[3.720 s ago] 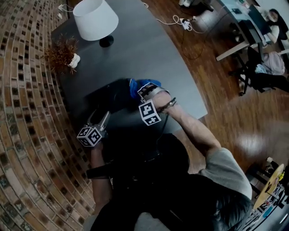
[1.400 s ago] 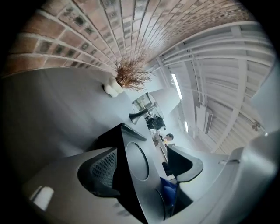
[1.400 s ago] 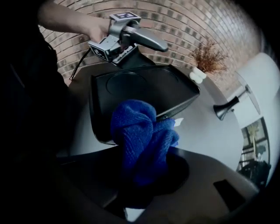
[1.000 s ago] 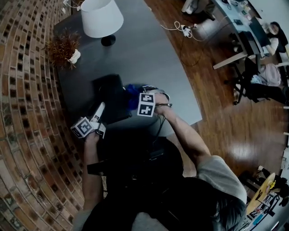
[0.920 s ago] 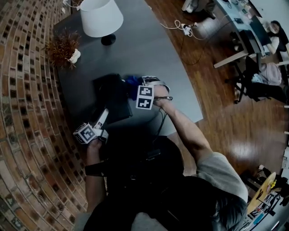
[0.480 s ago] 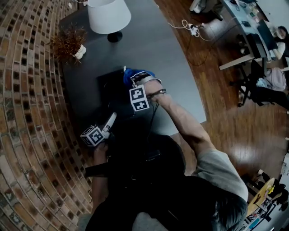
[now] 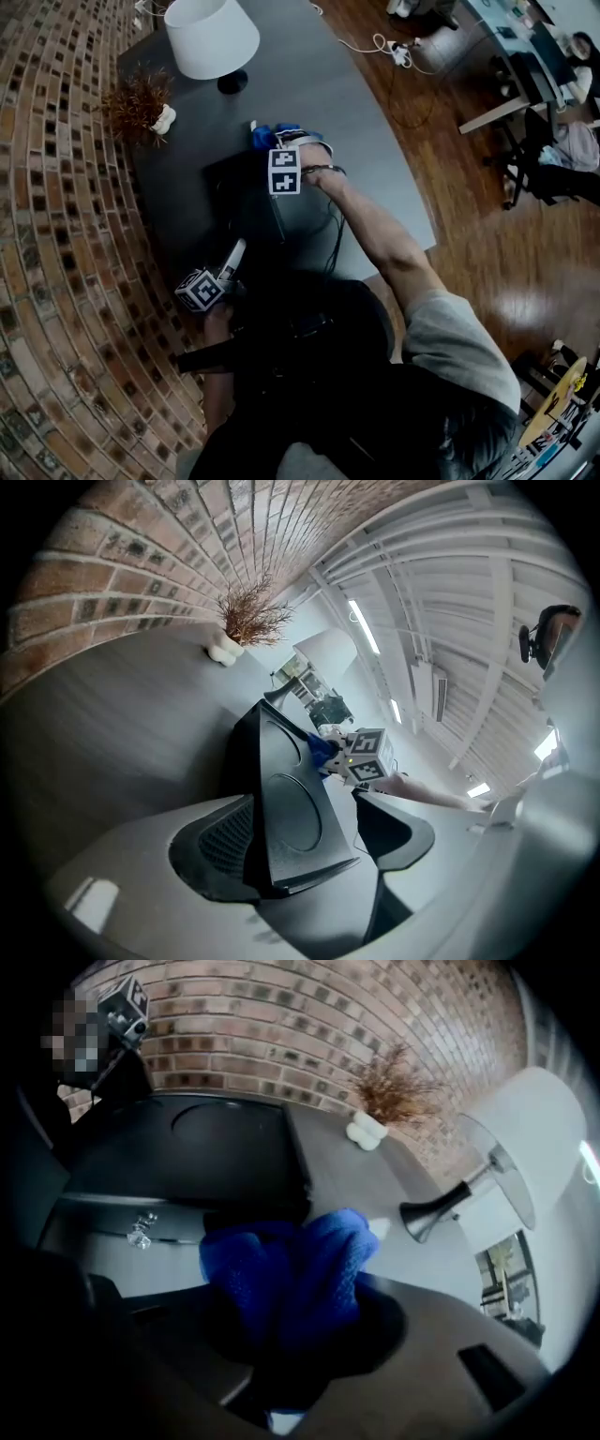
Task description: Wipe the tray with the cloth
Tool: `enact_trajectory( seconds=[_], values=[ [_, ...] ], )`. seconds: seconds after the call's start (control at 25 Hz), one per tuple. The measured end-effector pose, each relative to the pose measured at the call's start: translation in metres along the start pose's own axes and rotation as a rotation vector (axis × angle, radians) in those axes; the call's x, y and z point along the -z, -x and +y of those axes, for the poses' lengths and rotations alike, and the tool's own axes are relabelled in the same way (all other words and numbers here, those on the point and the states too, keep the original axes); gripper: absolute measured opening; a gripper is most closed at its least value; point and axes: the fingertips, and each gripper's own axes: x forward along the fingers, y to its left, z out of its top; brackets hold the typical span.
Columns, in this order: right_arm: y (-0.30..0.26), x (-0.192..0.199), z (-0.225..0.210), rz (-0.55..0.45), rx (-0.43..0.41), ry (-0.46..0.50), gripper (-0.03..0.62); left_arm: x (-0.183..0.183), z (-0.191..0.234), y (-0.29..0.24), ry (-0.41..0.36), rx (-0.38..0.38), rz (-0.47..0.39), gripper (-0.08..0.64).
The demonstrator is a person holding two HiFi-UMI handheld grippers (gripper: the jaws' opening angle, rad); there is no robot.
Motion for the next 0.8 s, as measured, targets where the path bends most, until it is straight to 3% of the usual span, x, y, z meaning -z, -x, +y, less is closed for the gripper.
enact_trajectory(
  seconds=[0.12, 0.24, 0.28, 0.36, 0.48, 0.56, 0.64, 0.8],
  values=[
    [-0.001, -0.008, 0.040, 0.020, -0.051, 0.179, 0.120, 0.002, -0.002, 0.000, -0.007, -0.007, 0.011, 0.332],
    [0.022, -0.002, 0.087, -0.029, -0.191, 0.422, 0.121, 0.000, 0.000, 0.000, -0.017, -0.005, 0.017, 0.337],
    [0.028, 0.003, 0.095, -0.050, -0.236, 0.455, 0.121, -0.001, 0.001, 0.000, -0.016, -0.004, 0.015, 0.337],
    [0.029, 0.010, 0.080, -0.067, -0.243, 0.351, 0.121, -0.002, 0.000, 0.001, -0.012, 0.001, 0.010, 0.337],
    [0.017, 0.018, 0.003, -0.024, -0.049, 0.034, 0.121, 0.000, 0.001, 0.000, -0.015, 0.002, 0.008, 0.337],
    [0.007, 0.013, -0.026, -0.011, 0.037, -0.070, 0.123, 0.002, 0.002, 0.000, -0.013, -0.002, 0.011, 0.337],
    [-0.004, -0.002, -0.016, -0.022, 0.020, 0.000, 0.123, 0.002, 0.003, -0.001, -0.014, -0.002, 0.011, 0.337],
    [0.000, -0.009, 0.036, -0.026, -0.044, 0.290, 0.123, 0.002, 0.004, -0.002, -0.023, -0.004, 0.024, 0.337]
  ],
)
